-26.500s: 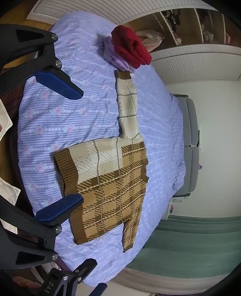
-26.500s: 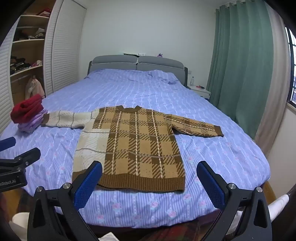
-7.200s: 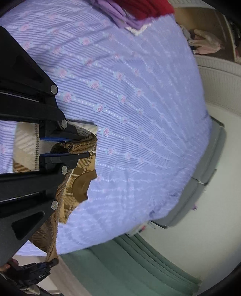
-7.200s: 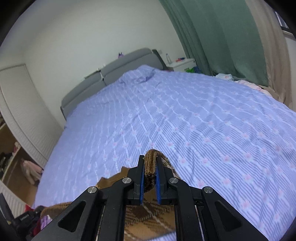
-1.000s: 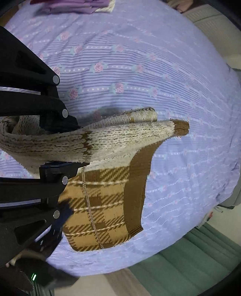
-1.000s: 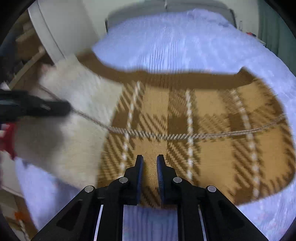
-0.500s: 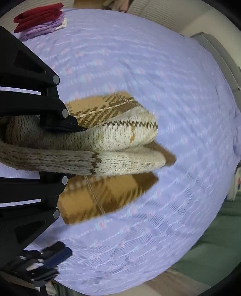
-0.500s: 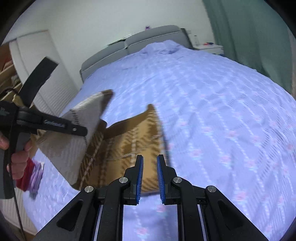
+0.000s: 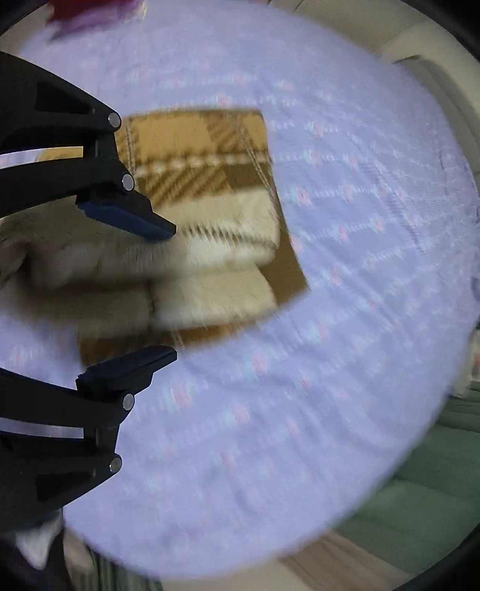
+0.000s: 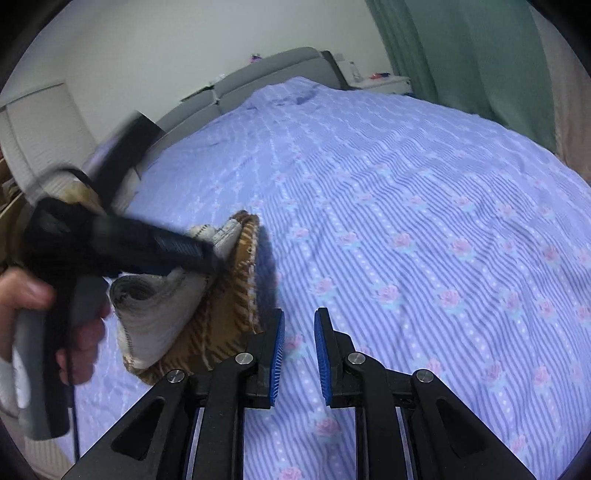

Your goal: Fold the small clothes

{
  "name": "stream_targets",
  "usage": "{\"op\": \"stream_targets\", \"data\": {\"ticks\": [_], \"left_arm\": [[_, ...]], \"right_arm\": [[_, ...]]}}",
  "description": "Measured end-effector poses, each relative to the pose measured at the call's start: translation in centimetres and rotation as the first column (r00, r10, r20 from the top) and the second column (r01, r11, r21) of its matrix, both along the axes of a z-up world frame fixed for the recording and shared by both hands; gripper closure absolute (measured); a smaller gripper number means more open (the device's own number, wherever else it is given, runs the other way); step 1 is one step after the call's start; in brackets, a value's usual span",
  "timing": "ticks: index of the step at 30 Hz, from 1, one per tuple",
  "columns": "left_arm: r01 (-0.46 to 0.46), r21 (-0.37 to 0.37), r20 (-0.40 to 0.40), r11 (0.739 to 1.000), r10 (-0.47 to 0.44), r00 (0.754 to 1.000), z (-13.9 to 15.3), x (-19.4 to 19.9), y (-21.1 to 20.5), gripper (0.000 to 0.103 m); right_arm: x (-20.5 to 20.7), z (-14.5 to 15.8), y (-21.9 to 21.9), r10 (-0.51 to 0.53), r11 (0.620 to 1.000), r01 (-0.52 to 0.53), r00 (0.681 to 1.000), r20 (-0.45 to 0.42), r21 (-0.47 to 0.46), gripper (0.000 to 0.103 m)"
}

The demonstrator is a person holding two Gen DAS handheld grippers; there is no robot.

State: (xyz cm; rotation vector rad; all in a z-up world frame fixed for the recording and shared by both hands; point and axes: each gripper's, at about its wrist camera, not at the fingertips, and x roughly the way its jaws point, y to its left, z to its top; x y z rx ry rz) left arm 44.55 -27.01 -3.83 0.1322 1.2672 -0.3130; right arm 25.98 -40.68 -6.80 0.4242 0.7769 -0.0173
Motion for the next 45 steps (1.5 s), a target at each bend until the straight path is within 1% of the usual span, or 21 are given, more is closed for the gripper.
{"op": "stream_targets", "data": {"ticks": [2, 3, 5, 7, 9, 10, 12, 13, 15, 19, 23, 26, 29, 31, 34, 36, 38, 39, 42, 44, 45], "left_arm": [[0.046, -0.165, -0.010, 0.985, -0.048, 0.999, 2.8, -0.4, 0.9, 0.044], [0.070, -0.211, 0.016, 0.975, -0.068, 0.998, 4.3, -0.9, 1.6, 0.043], [0.111, -0.242, 0.100, 0.964, -0.089, 0.991, 6.8, -2.3, 3.8, 0.039], [0.155, -0.220, 0.226, 0.963, -0.104, 0.969, 8.8, -4.3, 7.0, 0.034], [0.162, -0.141, 0.343, 0.977, -0.106, 0.934, 9.6, -6.5, 10.2, 0.033], [0.168, -0.100, 0.385, 0.981, -0.117, 0.915, 9.4, -7.5, 11.4, 0.033], [0.153, 0.002, 0.456, 0.988, -0.137, 0.879, 8.3, -9.4, 14.1, 0.033], [0.138, 0.027, 0.474, 0.990, -0.135, 0.870, 7.3, -10.3, 15.3, 0.033], [0.141, 0.025, 0.469, 0.990, -0.136, 0.873, 5.0, -11.9, 16.3, 0.033], [0.141, -0.043, 0.444, 0.989, -0.108, 0.890, -0.2, -13.5, 17.8, 0.033], [0.140, -0.042, 0.433, 0.989, -0.108, 0.895, -4.0, -13.9, 17.2, 0.033], [0.139, -0.082, 0.398, 0.987, -0.096, 0.912, -5.9, -13.3, 16.7, 0.033], [0.098, -0.082, 0.384, 0.992, -0.059, 0.921, -7.2, -12.3, 16.9, 0.033], [0.094, -0.114, 0.372, 0.989, -0.045, 0.927, -7.6, -11.6, 17.2, 0.034], [0.098, -0.116, 0.355, 0.988, -0.050, 0.933, -8.4, -10.9, 17.3, 0.040], [0.100, -0.113, 0.313, 0.989, -0.060, 0.948, -9.6, -10.7, 17.5, 0.040], [0.087, -0.157, 0.283, 0.984, -0.040, 0.958, -10.5, -10.6, 18.3, 0.040], [0.056, -0.207, 0.267, 0.977, 0.002, 0.964, -10.6, -10.5, 19.2, 0.040], [-0.008, -0.277, 0.229, 0.961, 0.074, 0.971, -10.7, -10.2, 20.3, 0.043], [-0.002, -0.248, 0.259, 0.969, 0.069, 0.963, -10.3, -10.7, 19.9, 0.049], [0.029, -0.181, 0.313, 0.983, 0.030, 0.949, -9.9, -11.4, 18.9, 0.052]], "right_arm": [[-0.4, 0.1, -0.3, -0.008, 1.000, 0.008, 1.000, -0.002, 0.004, 0.073], [-0.6, 0.3, -0.2, -0.011, 1.000, 0.011, 1.000, 0.002, 0.000, 0.073], [-1.0, 0.8, 0.0, -0.003, 1.000, 0.003, 1.000, 0.007, -0.004, 0.073], [-1.3, 1.6, 0.5, 0.015, 1.000, -0.015, 1.000, 0.017, -0.009, 0.073], [-1.5, 2.6, 1.3, 0.039, 0.999, -0.038, 0.999, 0.030, -0.024, 0.069], [-1.5, 3.2, 2.0, 0.060, 0.998, -0.058, 0.997, 0.044, -0.037, 0.061], [-1.4, 4.2, 3.4, 0.103, 0.993, -0.099, 0.993, 0.061, -0.066, 0.059], [-1.3, 4.9, 4.5, 0.135, 0.988, -0.128, 0.988, 0.074, -0.088, 0.059], [-1.1, 5.9, 6.1, 0.183, 0.979, -0.172, 0.979, 0.091, -0.113, 0.058], [0.4, 7.4, 9.5, 0.285, 0.953, -0.271, 0.953, 0.101, -0.134, 0.052], [2.5, 7.8, 11.2, 0.303, 0.948, -0.292, 0.950, 0.076, -0.129, 0.052], [4.1, 7.4, 11.5, 0.286, 0.956, -0.281, 0.957, 0.048, -0.088, 0.052], [5.6, 6.5, 11.3, 0.266, 0.964, -0.266, 0.964, 0.025, -0.014, 0.052], [6.6, 5.7, 11.3, 0.254, 0.967, -0.254, 0.967, 0.009, 0.034, 0.052], [7.8, 4.3, 11.5, 0.250, 0.964, -0.245, 0.968, -0.037, 0.101, 0.052], [8.2, 3.2, 12.0, 0.243, 0.968, -0.235, 0.966, -0.091, 0.088, 0.052], [8.0, 2.7, 12.3, 0.245, 0.969, -0.242, 0.962, -0.122, 0.045, 0.052], [7.9, 2.3, 12.3, 0.243, 0.970, -0.241, 0.960, -0.139, 0.031, 0.052], [7.6, 0.8, 11.6, 0.247, 0.969, -0.238, 0.953, -0.176, 0.070, 0.052], [7.6, 0.0, 11.0, 0.243, 0.968, -0.226, 0.952, -0.189, 0.106, 0.052], [7.7, -0.2, 10.8, 0.248, 0.965, -0.226, 0.952, -0.179, 0.131, 0.052]]}}
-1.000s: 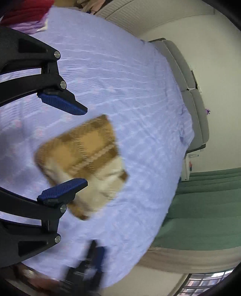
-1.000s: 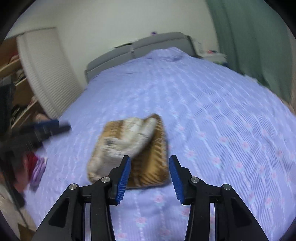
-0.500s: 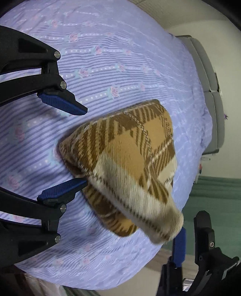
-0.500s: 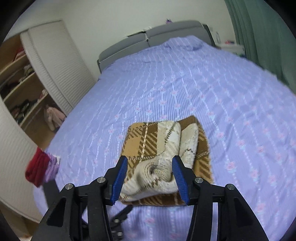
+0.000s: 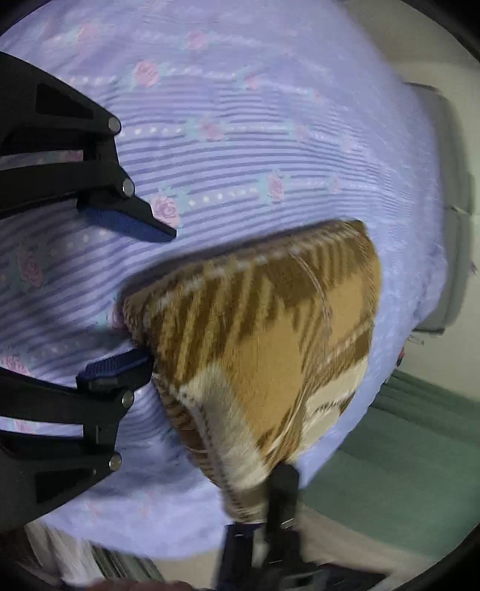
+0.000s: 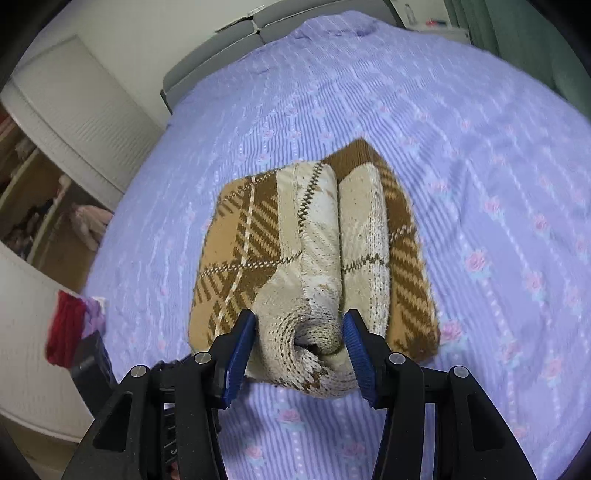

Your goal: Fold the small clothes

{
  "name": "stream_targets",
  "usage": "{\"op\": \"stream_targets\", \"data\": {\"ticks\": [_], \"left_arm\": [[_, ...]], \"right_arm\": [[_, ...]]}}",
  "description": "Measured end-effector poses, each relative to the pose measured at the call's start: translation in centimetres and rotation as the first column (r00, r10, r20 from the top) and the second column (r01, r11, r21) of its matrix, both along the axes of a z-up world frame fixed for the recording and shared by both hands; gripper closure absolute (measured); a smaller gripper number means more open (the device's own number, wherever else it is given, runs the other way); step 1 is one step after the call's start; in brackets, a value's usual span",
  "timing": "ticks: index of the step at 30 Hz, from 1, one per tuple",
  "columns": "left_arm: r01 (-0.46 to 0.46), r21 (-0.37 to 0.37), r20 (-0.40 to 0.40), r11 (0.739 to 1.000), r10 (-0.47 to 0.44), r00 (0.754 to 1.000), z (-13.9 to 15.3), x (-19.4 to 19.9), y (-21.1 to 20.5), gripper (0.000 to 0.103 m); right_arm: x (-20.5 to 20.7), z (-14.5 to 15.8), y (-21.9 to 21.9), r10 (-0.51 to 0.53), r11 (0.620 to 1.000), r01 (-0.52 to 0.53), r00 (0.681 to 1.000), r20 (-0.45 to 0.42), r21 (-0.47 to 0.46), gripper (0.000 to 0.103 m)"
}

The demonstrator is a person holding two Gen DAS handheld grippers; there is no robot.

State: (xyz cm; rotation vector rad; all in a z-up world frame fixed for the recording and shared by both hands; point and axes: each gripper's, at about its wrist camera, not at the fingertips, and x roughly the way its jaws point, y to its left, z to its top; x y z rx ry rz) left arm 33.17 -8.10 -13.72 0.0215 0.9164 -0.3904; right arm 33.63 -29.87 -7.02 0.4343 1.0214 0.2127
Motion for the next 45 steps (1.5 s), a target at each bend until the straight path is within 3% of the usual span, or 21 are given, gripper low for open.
{"op": "stream_targets", "data": {"ticks": [2, 4, 6, 7, 12, 15, 16, 18, 20, 23, 26, 31, 34, 42, 45], "left_arm": [[0.026, 0.110, 0.076, 0.994, -0.034, 0.997, 0.3, -0.9, -1.5, 0.053], [0.039, 0.146, 0.103, 0.989, -0.054, 0.993, 0.6, -1.2, -2.2, 0.053], [0.018, 0.117, 0.075, 0.993, -0.027, 0.997, 0.4, -0.7, -1.7, 0.053], [0.011, 0.093, 0.053, 0.996, -0.016, 0.998, 0.2, -0.3, -1.3, 0.053], [-0.029, -0.003, -0.038, 1.000, 0.029, 0.999, -0.6, 0.2, 0.5, 0.051], [-0.073, -0.042, -0.061, 0.996, 0.070, 0.996, -0.6, 0.5, 0.9, 0.050], [-0.089, -0.053, -0.069, 0.995, 0.085, 0.994, -0.6, 0.5, 0.9, 0.050], [-0.125, -0.064, -0.095, 0.990, 0.119, 0.988, -0.9, 0.5, 1.2, 0.050], [-0.152, -0.081, -0.116, 0.985, 0.142, 0.983, -1.3, 0.4, 1.4, 0.049], [-0.206, -0.106, -0.150, 0.973, 0.189, 0.970, -2.0, 0.4, 1.8, 0.048], [-0.230, -0.085, -0.147, 0.970, 0.216, 0.965, -2.0, -0.2, 1.3, 0.048], [-0.226, -0.040, -0.137, 0.973, 0.219, 0.966, -1.9, -0.1, 0.0, 0.046], [-0.219, -0.025, -0.142, 0.975, 0.213, 0.967, -2.1, 0.4, -0.6, 0.045], [-0.229, -0.017, -0.141, 0.973, 0.224, 0.964, -1.8, 1.3, -0.6, 0.039], [-0.227, -0.016, -0.134, 0.974, 0.223, 0.966, -1.6, 0.6, -0.7, 0.039]], "right_arm": [[0.4, -0.3, -0.1, 0.002, 0.999, -0.002, 1.000, 0.001, 0.042, 0.052], [1.2, -0.4, 0.5, 0.025, 0.999, -0.025, 1.000, 0.003, 0.036, 0.052], [1.9, -0.7, 1.1, 0.045, 0.999, -0.045, 0.999, -0.001, 0.009, 0.054], [1.9, -0.8, 1.3, 0.053, 0.999, -0.053, 0.999, 0.009, -0.006, 0.060], [0.9, 1.6, 1.7, 0.077, 0.997, -0.076, 0.985, 0.154, -0.014, 0.072], [0.1, 4.6, 2.8, 0.146, 0.988, -0.123, 0.947, 0.285, -0.097, 0.073], [-0.3, 5.6, 3.6, 0.206, 0.973, -0.156, 0.921, 0.330, -0.171, 0.074], [-0.9, 6.2, 5.0, 0.301, 0.929, -0.184, 0.880, 0.366, -0.321, 0.074], [-1.1, 5.2, 5.4, 0.385, 0.871, -0.216, 0.858, 0.341, -0.441, 0.074], [-1.3, 2.5, 4.1, 0.422, 0.816, -0.238, 0.868, 0.261, -0.526, 0.075], [-2.0, 0.8, 1.7, 0.375, 0.848, -0.231, 0.898, 0.230, -0.477, 0.075], [-3.1, -1.9, -2.5, 0.194, 0.944, -0.114, 0.951, 0.242, -0.309, 0.075], [-3.5, -3.5, -3.2, 0.135, 0.962, -0.069, 0.961, 0.242, -0.265, 0.075], [-1.5, -5.0, -3.2, 0.146, 0.934, -0.050, 0.958, 0.249, -0.354, 0.075], [-0.7, -4.0, -2.3, 0.206, 0.897, -0.089, 0.951, 0.231, -0.434, 0.075]]}}
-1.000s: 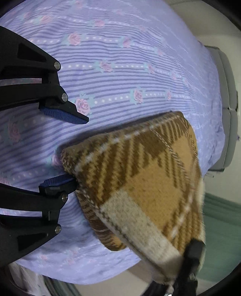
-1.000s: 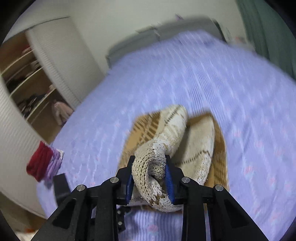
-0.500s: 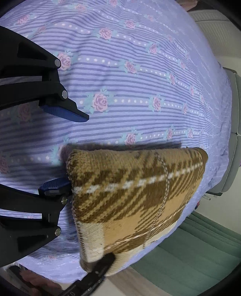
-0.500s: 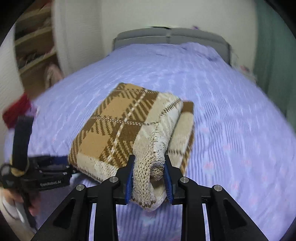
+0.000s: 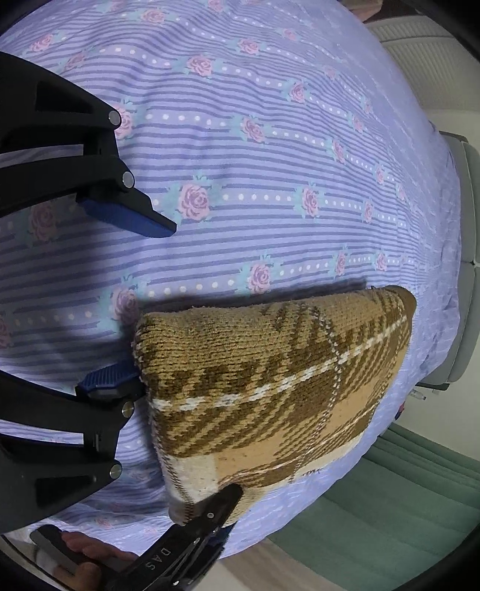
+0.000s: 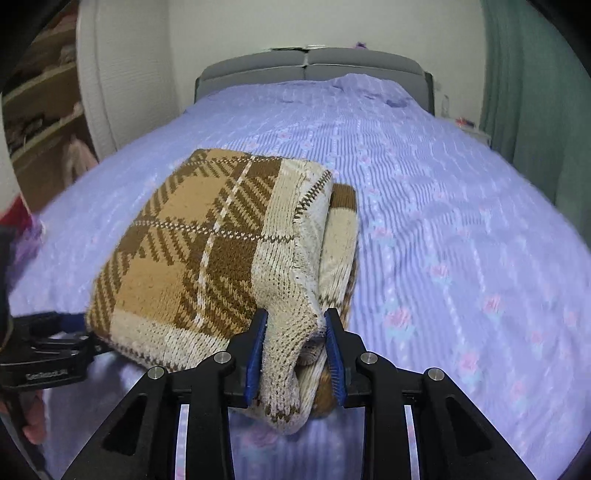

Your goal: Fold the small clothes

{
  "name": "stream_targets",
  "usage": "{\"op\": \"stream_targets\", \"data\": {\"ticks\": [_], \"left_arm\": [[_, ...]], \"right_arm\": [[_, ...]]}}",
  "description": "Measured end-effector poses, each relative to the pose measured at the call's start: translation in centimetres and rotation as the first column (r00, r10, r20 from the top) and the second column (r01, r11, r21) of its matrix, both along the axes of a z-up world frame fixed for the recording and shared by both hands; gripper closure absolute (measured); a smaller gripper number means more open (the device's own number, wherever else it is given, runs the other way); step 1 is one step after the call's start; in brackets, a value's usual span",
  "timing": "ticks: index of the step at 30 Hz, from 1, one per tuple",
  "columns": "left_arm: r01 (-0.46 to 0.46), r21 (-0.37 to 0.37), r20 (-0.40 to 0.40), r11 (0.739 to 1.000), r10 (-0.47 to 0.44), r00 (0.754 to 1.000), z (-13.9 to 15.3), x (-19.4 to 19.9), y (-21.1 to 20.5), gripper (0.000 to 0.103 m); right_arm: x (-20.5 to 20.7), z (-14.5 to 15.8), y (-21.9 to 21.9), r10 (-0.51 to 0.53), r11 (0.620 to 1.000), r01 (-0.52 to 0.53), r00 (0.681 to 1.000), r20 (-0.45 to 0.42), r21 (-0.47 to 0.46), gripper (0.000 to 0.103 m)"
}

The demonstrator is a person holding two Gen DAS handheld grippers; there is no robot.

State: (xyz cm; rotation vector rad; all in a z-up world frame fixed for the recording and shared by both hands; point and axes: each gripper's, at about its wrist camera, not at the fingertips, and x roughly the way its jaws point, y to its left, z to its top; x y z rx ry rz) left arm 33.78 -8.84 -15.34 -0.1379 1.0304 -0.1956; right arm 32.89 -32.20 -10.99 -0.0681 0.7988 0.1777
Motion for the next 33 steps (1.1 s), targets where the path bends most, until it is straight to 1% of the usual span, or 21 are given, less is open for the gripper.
{"op": "stream_targets", "data": {"ticks": [2, 4, 5, 6, 7, 8, 10, 11, 12, 14, 16, 21, 22, 24, 25, 26, 27, 29, 30, 32, 33], "left_arm": [[0.001, 0.001, -0.003, 1.000, -0.001, 1.000, -0.2, 0.2, -0.1, 0.038], [0.011, 0.010, -0.002, 1.000, -0.011, 1.000, -0.4, 0.5, -0.4, 0.036], [0.018, 0.023, 0.003, 1.000, -0.018, 1.000, -0.4, 0.5, -0.6, 0.036], [0.027, 0.032, 0.008, 0.999, -0.028, 1.000, -0.3, 0.4, -0.7, 0.036], [0.040, 0.039, 0.012, 0.998, -0.041, 0.999, -0.1, 0.4, -0.7, 0.036], [0.055, 0.055, 0.016, 0.997, -0.056, 0.998, 0.1, 0.3, -0.9, 0.036], [0.087, 0.103, 0.013, 0.991, -0.088, 0.996, 0.7, -0.5, -1.2, 0.036], [0.105, 0.136, 0.012, 0.985, -0.107, 0.994, 1.0, -1.1, -1.3, 0.036], [0.122, 0.161, 0.014, 0.979, -0.126, 0.992, 1.2, -1.9, -1.2, 0.036], [0.160, 0.174, 0.022, 0.972, -0.166, 0.986, 1.8, -3.5, -0.8, 0.036], [0.140, 0.181, 0.036, 0.973, -0.149, 0.988, 2.6, -4.8, 0.2, 0.035], [0.083, 0.142, 0.100, 0.986, -0.098, 0.990, 5.3, -7.1, 3.0, 0.032], [0.072, 0.142, 0.112, 0.987, -0.088, 0.990, 5.9, -7.2, 3.3, 0.032], [0.050, 0.150, 0.136, 0.987, -0.071, 0.988, 6.8, -7.1, 4.0, 0.031], [0.043, 0.157, 0.150, 0.987, -0.066, 0.987, 7.2, -7.3, 4.3, 0.031], [0.039, 0.161, 0.161, 0.986, -0.066, 0.985, 7.6, -7.4, 4.6, 0.028], [0.032, 0.166, 0.177, 0.986, -0.062, 0.982, 7.9, -7.8, 5.0, 0.025], [0.032, 0.175, 0.206, 0.984, -0.069, 0.976, 8.1, -8.3, 5.2, 0.024], [0.039, 0.181, 0.221, 0.983, -0.079, 0.972, 8.2, -8.4, 5.3, 0.021], [0.055, 0.199, 0.234, 0.978, -0.102, 0.967, 8.4, -8.2, 4.9, 0.020], [0.065, 0.202, 0.234, 0.977, -0.112, 0.966, 8.6, -7.9, 4.6, 0.020]], "right_arm": [[-0.2, 0.1, 0.0, 0.010, 1.000, -0.010, 1.000, 0.004, -0.024, 0.075], [-0.9, -0.8, -0.5, 0.001, 1.000, -0.001, 1.000, 0.012, -0.019, 0.075], [-1.1, -1.3, -0.8, -0.015, 1.000, 0.015, 1.000, 0.008, 0.001, 0.074], [-1.3, -1.6, -1.4, -0.042, 0.998, 0.041, 0.999, 0.004, 0.047, 0.072], [-1.4, -1.6, -2.1, -0.076, 0.994, 0.076, 0.997, -0.001, 0.084, 0.060], [-1.5, -1.5, -2.7, -0.115, 0.988, 0.115, 0.993, -0.007, 0.098, 0.042], [-1.9, -1.2, -3.3, -0.158, 0.982, 0.158, 0.987, -0.007, 0.101, 0.029], [-2.1, -1.1, -3.3, -0.163, 0.982, 0.163, 0.987, -0.005, 0.090, 0.026], [-2.3, -1.0, -3.3, -0.167, 0.983, 0.167, 0.986, -0.005, 0.076, 0.026], [-2.7, -0.7, -3.2, -0.173, 0.982, 0.174, 0.985, -0.019, 0.076, 0.026], [-3.3, 0.1, -3.2, -0.186, 0.978, 0.187, 0.982, -0.017, 0.095, 0.026], [-5.5, 2.8, -3.1, -0.248, 0.962, 0.244, 0.968, 0.025, 0.123, 0.025], [-6.0, 3.3, -3.2, -0.268, 0.956, 0.261, 0.963, 0.033, 0.136, 0.024], [-7.1, 3.8, -3.3, -0.319, 0.937, 0.308, 0.947, 0.045, 0.166, 0.021], [-7.7, 4.0, -3.4, -0.359, 0.920, 0.346, 0.932, 0.041, 0.183, 0.015], [-8.4, 3.9, -3.4, -0.395, 0.901, 0.380, 0.918, 0.031, 0.207, 0.009], [-8.8, 3.7, -3.3, -0.416, 0.886, 0.399, 0.909, 0.023, 0.238, 0.008], [-10.1, 3.0, -3.3, -0.456, 0.842, 0.433, 0.890, -0.002, 0.322, 0.008], [-10.8, 2.4, -3.1, -0.464, 0.818, 0.435, 0.886, -0.016, 0.376, 0.008], [-11.1, 1.5, -2.7, -0.471, 0.779, 0.437, 0.881, -0.039, 0.451, 0.007], [-11.1, 1.1, -2.6, -0.479, 0.763, 0.447, 0.876, -0.056, 0.466, 0.007]]}}
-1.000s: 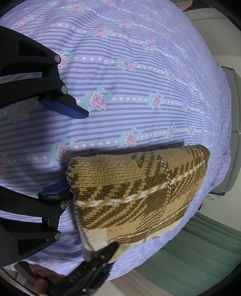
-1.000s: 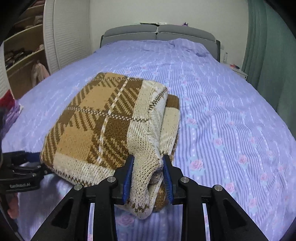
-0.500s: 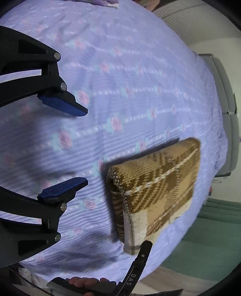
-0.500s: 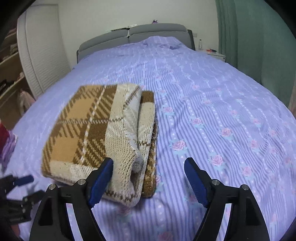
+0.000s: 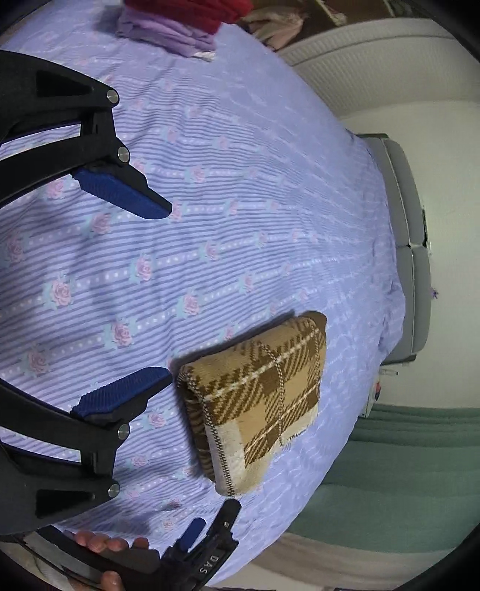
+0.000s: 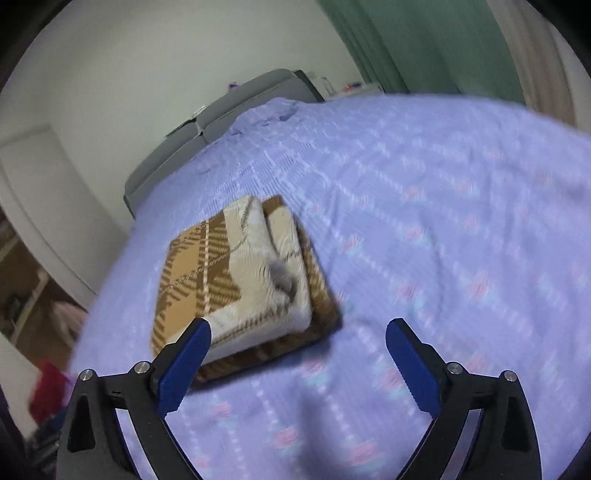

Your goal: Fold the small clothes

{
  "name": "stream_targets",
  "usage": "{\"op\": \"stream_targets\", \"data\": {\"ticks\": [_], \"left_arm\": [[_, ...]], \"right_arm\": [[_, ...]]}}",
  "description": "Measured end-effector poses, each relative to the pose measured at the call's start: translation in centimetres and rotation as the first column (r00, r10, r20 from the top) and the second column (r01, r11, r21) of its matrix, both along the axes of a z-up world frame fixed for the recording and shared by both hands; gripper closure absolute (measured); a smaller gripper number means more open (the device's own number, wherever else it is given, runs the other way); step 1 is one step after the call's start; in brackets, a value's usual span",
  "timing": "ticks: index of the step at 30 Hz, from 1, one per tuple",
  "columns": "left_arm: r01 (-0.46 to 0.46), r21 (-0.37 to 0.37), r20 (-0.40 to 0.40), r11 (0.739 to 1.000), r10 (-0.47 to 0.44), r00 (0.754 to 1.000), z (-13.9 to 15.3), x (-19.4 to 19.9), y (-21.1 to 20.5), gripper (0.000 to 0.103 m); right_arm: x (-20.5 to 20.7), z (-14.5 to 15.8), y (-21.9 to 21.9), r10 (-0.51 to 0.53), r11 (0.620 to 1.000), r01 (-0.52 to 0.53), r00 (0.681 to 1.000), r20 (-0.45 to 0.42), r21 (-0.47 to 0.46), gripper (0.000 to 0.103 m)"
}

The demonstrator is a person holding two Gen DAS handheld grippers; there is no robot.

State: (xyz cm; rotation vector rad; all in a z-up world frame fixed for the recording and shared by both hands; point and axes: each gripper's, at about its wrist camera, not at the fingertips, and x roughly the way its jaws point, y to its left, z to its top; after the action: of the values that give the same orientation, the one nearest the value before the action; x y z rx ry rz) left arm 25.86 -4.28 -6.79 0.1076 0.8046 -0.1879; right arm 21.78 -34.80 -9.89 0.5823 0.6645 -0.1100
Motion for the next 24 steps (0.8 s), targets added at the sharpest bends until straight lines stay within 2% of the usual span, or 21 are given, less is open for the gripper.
{"op": "stream_targets", "data": {"ticks": [2, 6, 9, 10, 12, 15, 18, 24], "left_arm": [[0.013, -0.030, 0.002, 0.999, -0.013, 1.000, 0.4, 0.5, -0.1, 0.020], [0.004, -0.089, -0.002, 0.996, -0.004, 1.000, 1.1, 2.0, 0.1, 0.020], [0.003, -0.089, -0.007, 0.996, -0.004, 1.000, 1.1, 3.0, 0.0, 0.020], [0.007, -0.082, -0.010, 0.997, -0.008, 1.000, 1.1, 3.2, -0.1, 0.020], [0.021, -0.072, -0.010, 0.997, -0.022, 1.000, 1.0, 3.4, -0.3, 0.020], [0.029, -0.058, -0.004, 0.998, -0.029, 1.000, 0.8, 3.5, -0.4, 0.020], [0.018, -0.070, -0.019, 0.997, -0.019, 1.000, 0.4, 3.7, -0.1, 0.020], [-0.007, -0.074, -0.055, 0.997, 0.003, 0.998, -0.8, 4.3, 0.8, 0.020]], "right_arm": [[0.3, -0.4, 0.5, -0.020, 1.000, 0.020, 1.000, -0.014, 0.023, 0.007], [1.7, -0.5, 0.8, 0.002, 1.000, -0.002, 1.000, -0.012, 0.009, 0.007], [2.0, -1.8, 0.1, -0.061, 0.989, 0.065, 0.998, -0.030, 0.133, 0.006], [2.0, -2.3, -0.1, -0.080, 0.975, 0.080, 0.997, -0.008, 0.208, 0.006], [2.3, -3.5, -0.1, -0.088, 0.951, 0.084, 0.996, 0.003, 0.296, 0.006], [3.1, -5.2, 0.4, -0.094, 0.928, 0.095, 0.995, -0.020, 0.361, 0.006], [3.7, -6.5, 0.8, -0.085, 0.912, 0.089, 0.996, -0.029, 0.401, 0.006], [5.2, -7.5, 0.6, -0.111, 0.912, 0.112, 0.994, -0.025, 0.394, 0.000]]}}
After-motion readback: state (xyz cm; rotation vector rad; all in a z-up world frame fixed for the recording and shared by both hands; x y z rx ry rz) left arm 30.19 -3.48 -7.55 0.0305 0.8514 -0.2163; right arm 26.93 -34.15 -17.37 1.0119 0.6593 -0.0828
